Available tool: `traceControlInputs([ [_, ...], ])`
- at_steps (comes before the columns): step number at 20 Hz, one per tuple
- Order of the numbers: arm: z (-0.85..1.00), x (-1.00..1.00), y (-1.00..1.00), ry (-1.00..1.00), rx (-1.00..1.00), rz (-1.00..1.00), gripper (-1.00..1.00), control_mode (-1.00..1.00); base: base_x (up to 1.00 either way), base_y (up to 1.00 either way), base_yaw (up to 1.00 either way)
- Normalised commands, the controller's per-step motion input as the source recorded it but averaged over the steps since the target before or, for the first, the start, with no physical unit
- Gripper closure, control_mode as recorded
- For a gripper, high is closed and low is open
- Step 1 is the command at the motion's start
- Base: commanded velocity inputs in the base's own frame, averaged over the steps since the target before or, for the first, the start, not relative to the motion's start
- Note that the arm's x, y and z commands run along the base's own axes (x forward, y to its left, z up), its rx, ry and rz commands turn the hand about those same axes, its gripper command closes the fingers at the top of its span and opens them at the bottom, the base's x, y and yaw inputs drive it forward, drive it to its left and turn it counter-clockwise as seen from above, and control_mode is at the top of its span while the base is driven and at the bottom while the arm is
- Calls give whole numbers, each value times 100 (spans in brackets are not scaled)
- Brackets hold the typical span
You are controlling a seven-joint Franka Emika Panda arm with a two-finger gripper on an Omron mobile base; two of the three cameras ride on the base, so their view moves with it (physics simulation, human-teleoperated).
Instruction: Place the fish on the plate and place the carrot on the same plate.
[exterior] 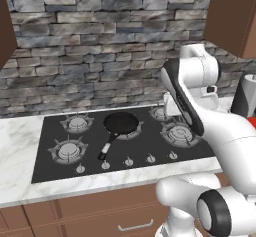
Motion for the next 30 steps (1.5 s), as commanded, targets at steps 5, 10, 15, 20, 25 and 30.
traceControlInputs([
  [5,0,-6,-7,-3,2,11,100,-100,0,0,0],
  [10,0,0,0,0,0,0,100,-100,0,0,0],
  [15,0,0,0,0,0,0,100,100,0,0,0],
  [20,0,0,0,0,0,0,100,100,-61,-11,-1],
  [25,0,0,0,0,0,0,100,100,-75,-64,-6],
  [30,0,0,0,0,0,0,100,100,-9,-95,-3],
])
